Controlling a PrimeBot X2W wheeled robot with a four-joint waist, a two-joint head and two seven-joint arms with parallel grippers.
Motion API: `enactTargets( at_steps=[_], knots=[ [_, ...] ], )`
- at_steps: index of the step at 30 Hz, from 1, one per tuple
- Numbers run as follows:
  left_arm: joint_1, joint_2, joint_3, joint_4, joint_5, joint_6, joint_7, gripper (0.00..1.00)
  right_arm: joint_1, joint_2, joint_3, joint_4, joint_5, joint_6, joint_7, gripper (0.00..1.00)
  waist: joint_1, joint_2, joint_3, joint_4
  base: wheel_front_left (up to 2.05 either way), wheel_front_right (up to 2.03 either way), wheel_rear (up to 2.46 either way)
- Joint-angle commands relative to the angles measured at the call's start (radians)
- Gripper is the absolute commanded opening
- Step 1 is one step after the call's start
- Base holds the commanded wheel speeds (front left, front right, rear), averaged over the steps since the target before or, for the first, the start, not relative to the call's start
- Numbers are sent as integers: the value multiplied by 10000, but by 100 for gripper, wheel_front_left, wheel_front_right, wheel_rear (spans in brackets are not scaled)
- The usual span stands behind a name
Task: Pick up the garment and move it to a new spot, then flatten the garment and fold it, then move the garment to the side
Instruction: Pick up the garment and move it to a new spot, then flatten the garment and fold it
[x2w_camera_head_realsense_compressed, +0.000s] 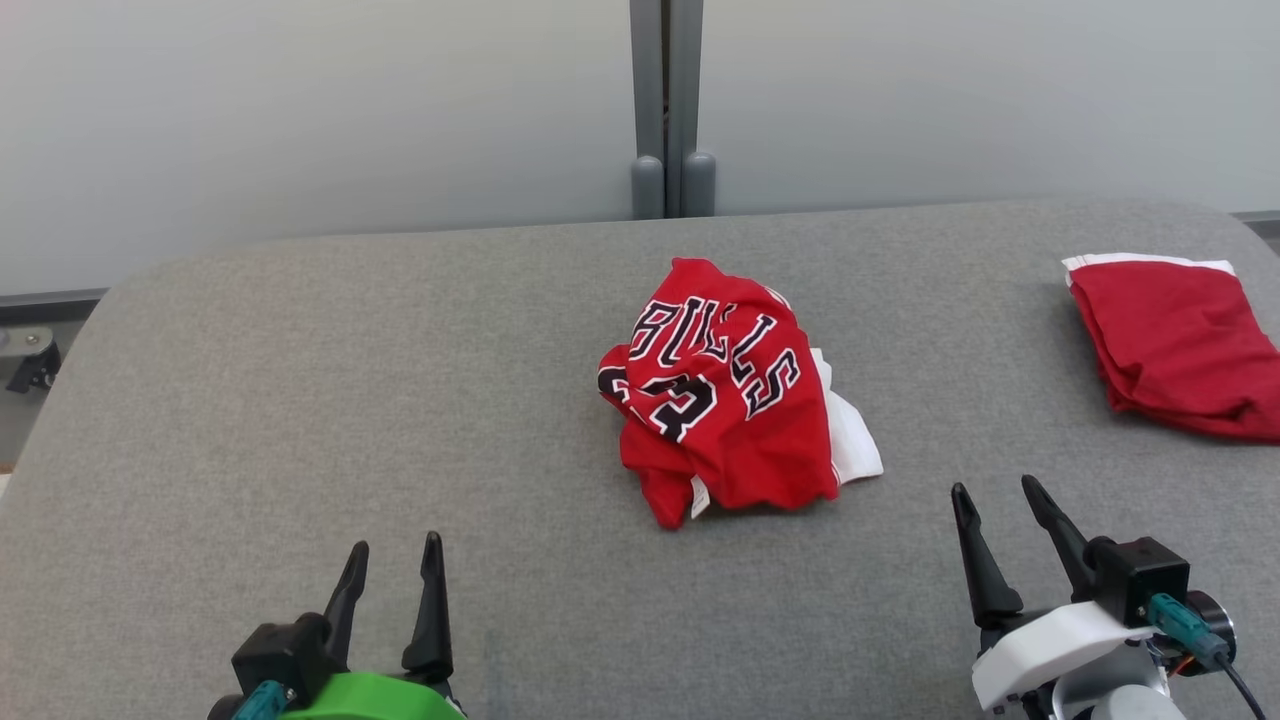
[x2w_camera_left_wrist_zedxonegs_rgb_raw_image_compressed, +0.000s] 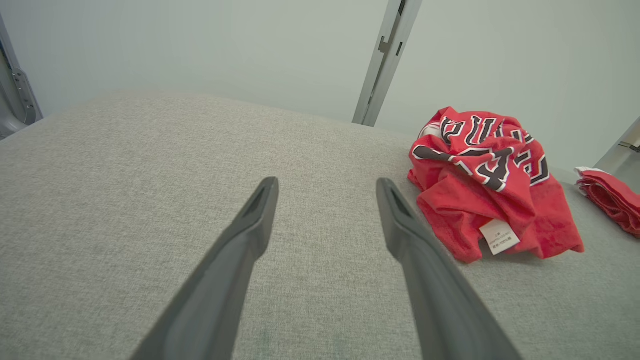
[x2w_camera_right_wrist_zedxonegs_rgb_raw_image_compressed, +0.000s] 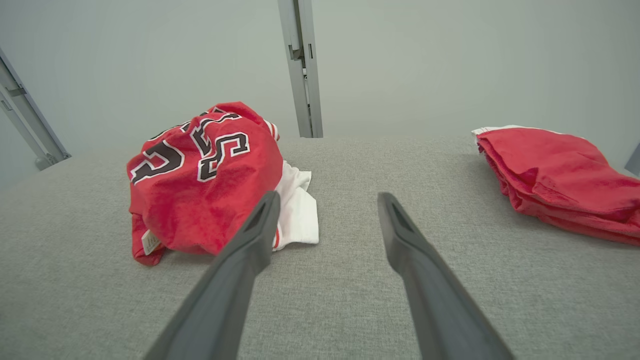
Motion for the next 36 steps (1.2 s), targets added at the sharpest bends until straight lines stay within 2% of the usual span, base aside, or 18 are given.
enactTargets(
  at_steps=[1, 25, 31, 36],
  knots=[
    [139, -29, 60, -50, 167, -71, -4, 100, 32, -33, 8, 73, 18, -15, -44, 100, 0, 0, 3, -11, 0, 0, 0],
    [-13, -303, 354, 304, 629, -466, -4, 100, -209, -33, 98, 219, 87, -15, -45, 100, 0, 0, 126, -91, 0, 0, 0],
    [-224, -319, 101, 374, 624, -506, -4, 100, -256, -33, 125, 213, 63, -15, -45, 100, 0, 0, 261, -205, 0, 0, 0],
    [-699, -317, -705, 743, 705, -570, -4, 100, -440, -33, 221, 152, 8, -15, -45, 100, 0, 0, 543, -444, 0, 0, 0]
  ],
)
